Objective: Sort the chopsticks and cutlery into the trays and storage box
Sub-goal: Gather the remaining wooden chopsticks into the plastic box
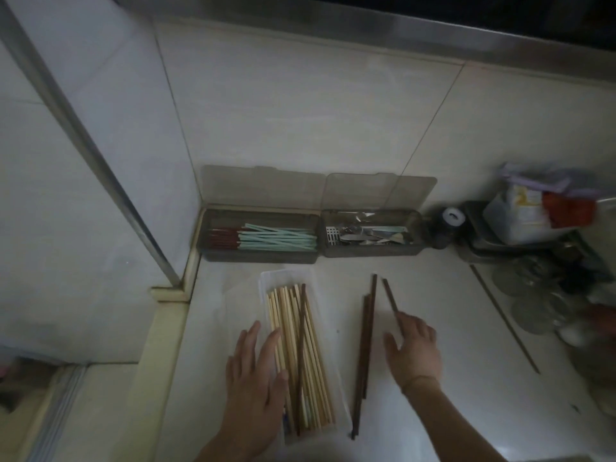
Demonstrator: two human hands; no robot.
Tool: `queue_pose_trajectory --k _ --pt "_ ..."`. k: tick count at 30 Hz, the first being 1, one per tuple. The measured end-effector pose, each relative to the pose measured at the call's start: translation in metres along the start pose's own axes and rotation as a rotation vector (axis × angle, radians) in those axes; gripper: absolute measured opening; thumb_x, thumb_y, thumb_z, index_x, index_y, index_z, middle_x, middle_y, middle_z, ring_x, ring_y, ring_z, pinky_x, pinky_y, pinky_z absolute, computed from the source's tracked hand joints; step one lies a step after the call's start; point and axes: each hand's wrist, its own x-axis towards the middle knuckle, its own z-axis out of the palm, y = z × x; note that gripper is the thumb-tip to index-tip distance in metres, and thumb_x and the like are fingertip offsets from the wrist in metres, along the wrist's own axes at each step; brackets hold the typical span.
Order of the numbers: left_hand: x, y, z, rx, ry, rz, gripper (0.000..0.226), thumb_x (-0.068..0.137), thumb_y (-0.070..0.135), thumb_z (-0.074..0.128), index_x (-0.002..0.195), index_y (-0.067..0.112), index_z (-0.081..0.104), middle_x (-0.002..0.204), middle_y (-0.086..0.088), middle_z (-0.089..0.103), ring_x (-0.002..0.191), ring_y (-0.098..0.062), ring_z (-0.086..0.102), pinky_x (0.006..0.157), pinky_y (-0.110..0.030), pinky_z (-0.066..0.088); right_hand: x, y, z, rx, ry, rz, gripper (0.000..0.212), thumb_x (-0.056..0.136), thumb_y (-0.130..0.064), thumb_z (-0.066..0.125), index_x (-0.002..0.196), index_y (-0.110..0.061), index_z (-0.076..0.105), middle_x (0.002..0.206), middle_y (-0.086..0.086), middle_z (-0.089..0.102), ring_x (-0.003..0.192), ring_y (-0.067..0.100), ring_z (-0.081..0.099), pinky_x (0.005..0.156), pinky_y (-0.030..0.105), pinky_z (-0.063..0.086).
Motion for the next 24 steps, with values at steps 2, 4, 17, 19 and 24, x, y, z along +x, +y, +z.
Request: queue_pose_trajectory --k 2,4,17,19,24 --pt "0.0 -0.001 0.0 0.007 -0.006 0.001 0.054 0.094 0.061 0.02 0.146 0.055 0.011 0.157 0.028 -0.009 0.147 -0.005 -0.01 0.116 -0.043 0.009 0.004 0.019 -0.006 -0.133 -0.188 0.208 0.051 0.091 -0.037 0.054 0.138 -0.02 0.041 0.135 0.009 0.047 0.12 0.031 0.042 0.095 0.04 0.043" --pt "0.0 -0.001 0.001 0.008 -0.008 0.001 0.053 0.093 0.062 0.02 0.145 0.057 0.009 0.156 0.029 -0.011 0.147 -0.006 -0.009 0.116 -0.043 0.009 0.001 0.026 -0.011 -0.138 -0.25 0.186 0.051 0.096 -0.037 0.046 0.143 -0.024 0.032 0.135 0.006 0.048 0.119 0.027 0.046 0.094 0.037 0.044" --pt "0.0 0.004 0.001 -0.013 -0.003 -0.008 0.051 0.093 0.062 0.017 0.142 0.065 0.002 0.157 0.027 -0.008 0.148 -0.006 -0.01 0.117 -0.043 0.006 -0.018 -0.069 -0.035 0.395 0.197 -0.413 0.02 0.087 -0.025 0.055 0.096 -0.02 0.072 0.084 -0.008 0.067 0.075 0.002 0.058 0.072 0.014 0.047" --pt "0.001 0.003 0.002 -0.014 -0.001 -0.013 0.05 0.094 0.067 0.012 0.143 0.063 0.002 0.16 0.022 -0.004 0.149 -0.008 -0.008 0.118 -0.047 0.008 -0.025 -0.093 -0.032 0.348 0.145 -0.591 0.017 0.086 -0.028 0.056 0.092 -0.024 0.072 0.084 -0.011 0.068 0.08 0.004 0.061 0.076 0.02 0.047" --pt "0.0 0.0 0.006 -0.022 -0.007 -0.003 0.052 0.093 0.071 0.006 0.144 0.062 0.0 0.159 0.024 -0.008 0.15 -0.011 -0.006 0.117 -0.045 0.003 -0.035 -0.102 0.002 -0.067 -0.061 -0.841 0.016 0.083 -0.037 0.053 0.082 -0.034 0.069 0.076 -0.015 0.07 0.102 0.009 0.061 0.1 0.046 0.042"
